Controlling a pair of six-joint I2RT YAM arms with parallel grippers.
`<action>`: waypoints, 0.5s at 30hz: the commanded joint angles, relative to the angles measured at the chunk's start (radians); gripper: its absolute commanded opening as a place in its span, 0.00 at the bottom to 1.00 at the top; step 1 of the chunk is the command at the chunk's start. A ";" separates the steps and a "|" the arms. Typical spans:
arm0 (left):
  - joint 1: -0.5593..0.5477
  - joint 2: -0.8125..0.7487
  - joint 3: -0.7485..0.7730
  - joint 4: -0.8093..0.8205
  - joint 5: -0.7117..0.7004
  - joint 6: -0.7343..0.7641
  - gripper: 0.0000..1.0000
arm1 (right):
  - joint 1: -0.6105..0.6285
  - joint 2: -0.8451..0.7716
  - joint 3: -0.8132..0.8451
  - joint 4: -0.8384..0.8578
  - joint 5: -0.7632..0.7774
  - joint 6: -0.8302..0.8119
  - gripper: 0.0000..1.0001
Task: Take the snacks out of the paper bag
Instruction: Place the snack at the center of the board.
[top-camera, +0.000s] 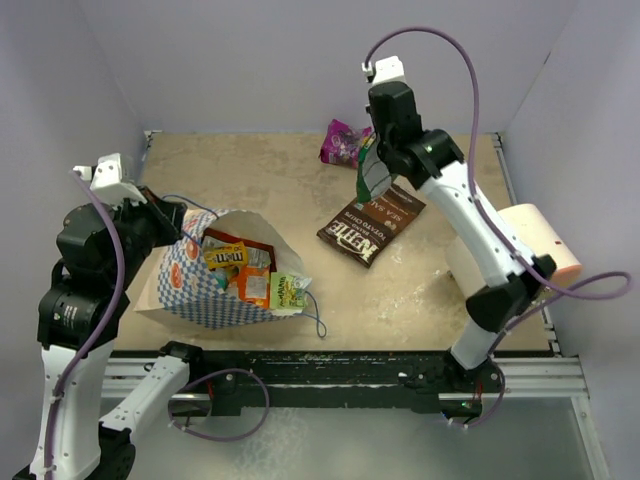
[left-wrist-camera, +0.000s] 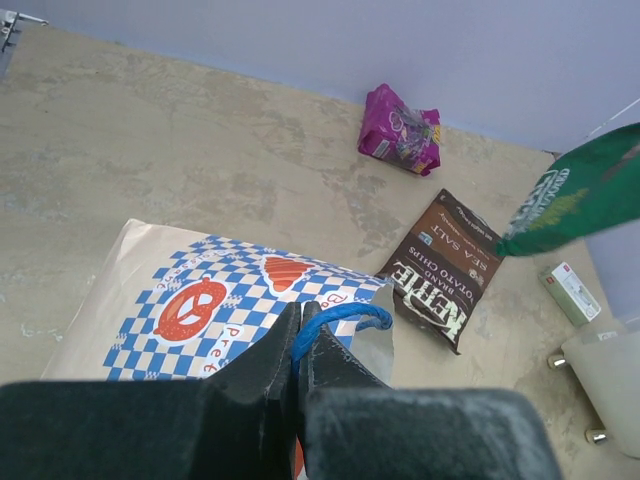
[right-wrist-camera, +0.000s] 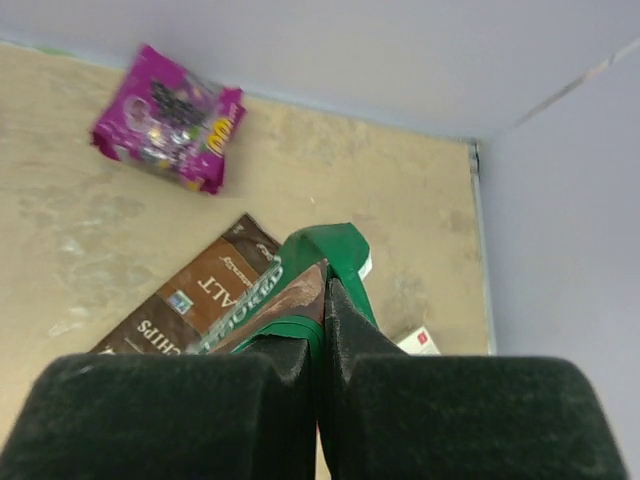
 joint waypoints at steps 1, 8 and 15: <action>-0.001 0.006 0.044 0.021 -0.033 -0.021 0.00 | -0.135 0.112 0.118 -0.052 -0.036 0.166 0.00; -0.001 0.023 0.056 0.014 -0.034 -0.038 0.00 | -0.290 0.330 0.292 -0.077 -0.127 0.186 0.00; -0.001 0.045 0.073 -0.002 -0.031 -0.027 0.00 | -0.301 0.450 0.271 -0.100 -0.106 0.229 0.00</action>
